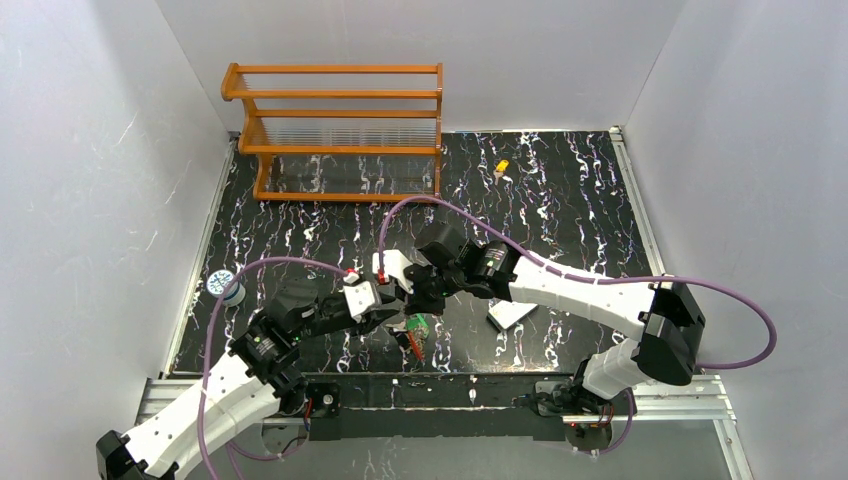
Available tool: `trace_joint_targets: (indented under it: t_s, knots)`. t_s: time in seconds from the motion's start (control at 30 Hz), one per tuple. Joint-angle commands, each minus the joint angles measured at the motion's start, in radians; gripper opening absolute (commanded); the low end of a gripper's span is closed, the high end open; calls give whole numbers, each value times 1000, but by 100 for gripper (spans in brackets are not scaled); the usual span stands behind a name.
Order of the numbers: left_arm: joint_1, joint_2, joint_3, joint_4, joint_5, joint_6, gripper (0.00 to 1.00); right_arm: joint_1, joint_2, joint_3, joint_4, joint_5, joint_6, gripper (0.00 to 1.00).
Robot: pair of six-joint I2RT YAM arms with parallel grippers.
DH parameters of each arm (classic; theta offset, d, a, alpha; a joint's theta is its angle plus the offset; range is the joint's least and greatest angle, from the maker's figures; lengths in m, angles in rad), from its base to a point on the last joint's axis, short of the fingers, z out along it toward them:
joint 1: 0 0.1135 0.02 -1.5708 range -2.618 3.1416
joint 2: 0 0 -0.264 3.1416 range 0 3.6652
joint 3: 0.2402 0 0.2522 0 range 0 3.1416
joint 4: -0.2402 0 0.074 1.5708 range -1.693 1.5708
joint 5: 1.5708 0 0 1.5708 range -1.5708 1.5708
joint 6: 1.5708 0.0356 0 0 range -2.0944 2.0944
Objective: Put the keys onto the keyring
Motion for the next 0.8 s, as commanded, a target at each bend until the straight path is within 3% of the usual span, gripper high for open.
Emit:
trace_joint_targets:
  t_s: [0.0,0.5,0.67,0.77]
  knots:
    - [-1,54,36,-9,41,-3,25,6,-16,35,58,-17,6,1]
    - [-1,132,52,-41,47,4,19,6,-31,29,69,-20,8,1]
    - [-2,134,54,-58,37,17,5,6,-41,20,76,-23,9,1]
    - [-2,138,54,-58,39,19,7,6,-48,17,81,-23,9,1]
